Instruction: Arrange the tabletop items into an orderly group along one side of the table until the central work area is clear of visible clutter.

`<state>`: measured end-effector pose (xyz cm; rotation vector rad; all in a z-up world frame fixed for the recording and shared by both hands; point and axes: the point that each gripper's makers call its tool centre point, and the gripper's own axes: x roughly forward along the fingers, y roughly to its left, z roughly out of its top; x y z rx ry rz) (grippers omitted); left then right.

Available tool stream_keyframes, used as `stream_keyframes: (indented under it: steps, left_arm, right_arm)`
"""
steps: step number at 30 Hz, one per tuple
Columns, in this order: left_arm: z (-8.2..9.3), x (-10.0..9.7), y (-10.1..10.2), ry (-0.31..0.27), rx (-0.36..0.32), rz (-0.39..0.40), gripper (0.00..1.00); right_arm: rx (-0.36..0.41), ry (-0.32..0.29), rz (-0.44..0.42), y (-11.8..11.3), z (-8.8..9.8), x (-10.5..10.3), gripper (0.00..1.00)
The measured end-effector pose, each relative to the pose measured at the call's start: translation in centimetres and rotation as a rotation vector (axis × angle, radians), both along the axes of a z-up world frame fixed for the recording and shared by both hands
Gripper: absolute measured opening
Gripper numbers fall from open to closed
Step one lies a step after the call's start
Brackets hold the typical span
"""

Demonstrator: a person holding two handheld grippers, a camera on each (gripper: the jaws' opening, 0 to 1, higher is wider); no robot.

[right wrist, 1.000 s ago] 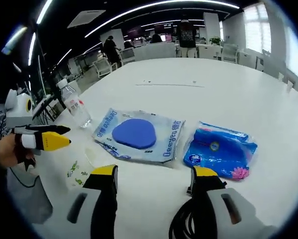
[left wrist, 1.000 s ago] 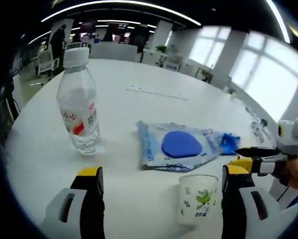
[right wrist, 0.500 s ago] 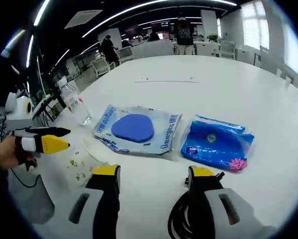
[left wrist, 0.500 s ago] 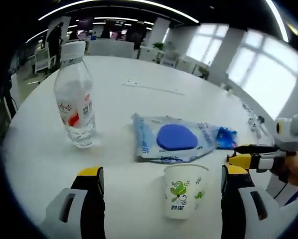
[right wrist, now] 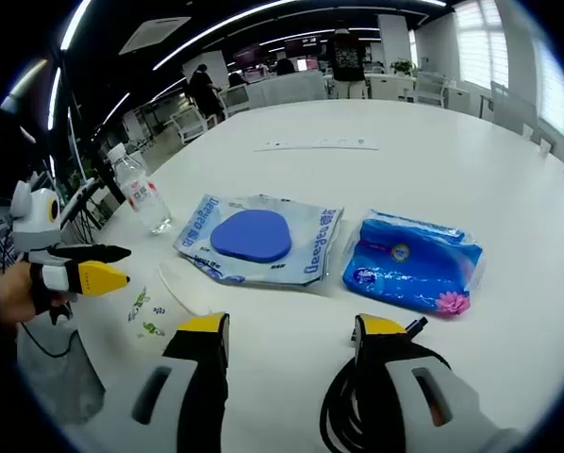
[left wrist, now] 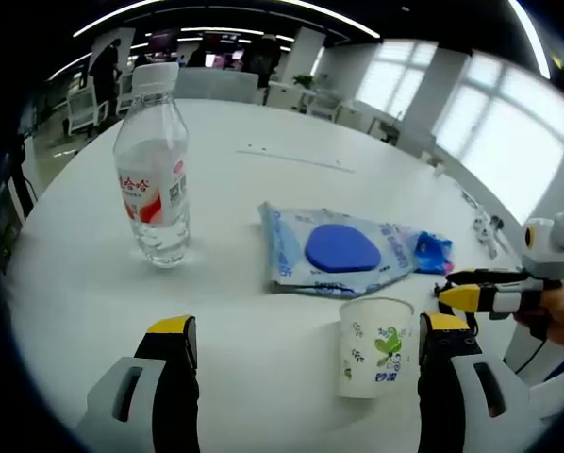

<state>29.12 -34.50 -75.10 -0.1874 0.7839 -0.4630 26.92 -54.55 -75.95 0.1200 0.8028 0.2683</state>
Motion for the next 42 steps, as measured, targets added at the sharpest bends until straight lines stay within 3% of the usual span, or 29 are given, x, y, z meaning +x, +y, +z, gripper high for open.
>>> stream_keyframes:
  steps: [11,16,27,42]
  left_arm:
    - [-0.4,-0.6,-0.5,0.017,0.003,-0.026,0.94]
    - [-0.1,-1.3,-2.8,0.007,0.002,-0.106,0.93]
    - [-1.0,-2.8,-5.6,0.036,-0.003,-0.160,0.91]
    - [-2.3,-3.9,-8.0,0.078,0.020,-0.199,0.84]
  right_arm:
    - [0.006,0.010,0.001,0.3,-0.3,-0.2,0.52]
    - [0.014,0.019,-0.007,0.2,-0.5,-0.3,0.51]
    - [0.023,0.028,-0.023,-0.1,-0.8,-0.5,0.49]
    - [0.051,0.040,-0.054,-0.6,-1.2,-1.1,0.48]
